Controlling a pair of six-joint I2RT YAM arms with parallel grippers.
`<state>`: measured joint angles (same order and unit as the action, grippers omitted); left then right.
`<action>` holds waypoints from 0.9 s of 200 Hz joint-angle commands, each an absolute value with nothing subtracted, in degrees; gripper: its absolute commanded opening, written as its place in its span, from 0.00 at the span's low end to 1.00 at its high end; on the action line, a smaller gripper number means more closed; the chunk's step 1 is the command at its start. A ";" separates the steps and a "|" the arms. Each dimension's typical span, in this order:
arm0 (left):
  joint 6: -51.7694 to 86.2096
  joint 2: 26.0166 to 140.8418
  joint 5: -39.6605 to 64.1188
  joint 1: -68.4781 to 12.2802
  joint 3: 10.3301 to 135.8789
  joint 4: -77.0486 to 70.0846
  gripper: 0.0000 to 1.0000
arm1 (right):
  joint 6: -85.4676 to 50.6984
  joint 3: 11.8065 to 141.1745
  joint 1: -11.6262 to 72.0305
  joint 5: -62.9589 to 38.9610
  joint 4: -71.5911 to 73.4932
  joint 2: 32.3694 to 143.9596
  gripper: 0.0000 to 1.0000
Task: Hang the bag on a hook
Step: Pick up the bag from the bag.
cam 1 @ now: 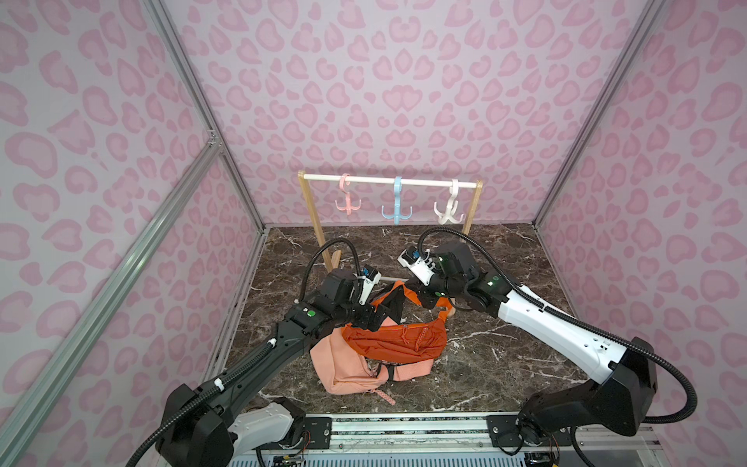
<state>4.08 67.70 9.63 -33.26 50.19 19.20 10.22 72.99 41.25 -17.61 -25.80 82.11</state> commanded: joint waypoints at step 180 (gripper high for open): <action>-4.19 71.42 24.43 -34.10 63.42 22.04 0.04 | 3.20 60.60 34.61 -22.33 -9.32 75.18 0.61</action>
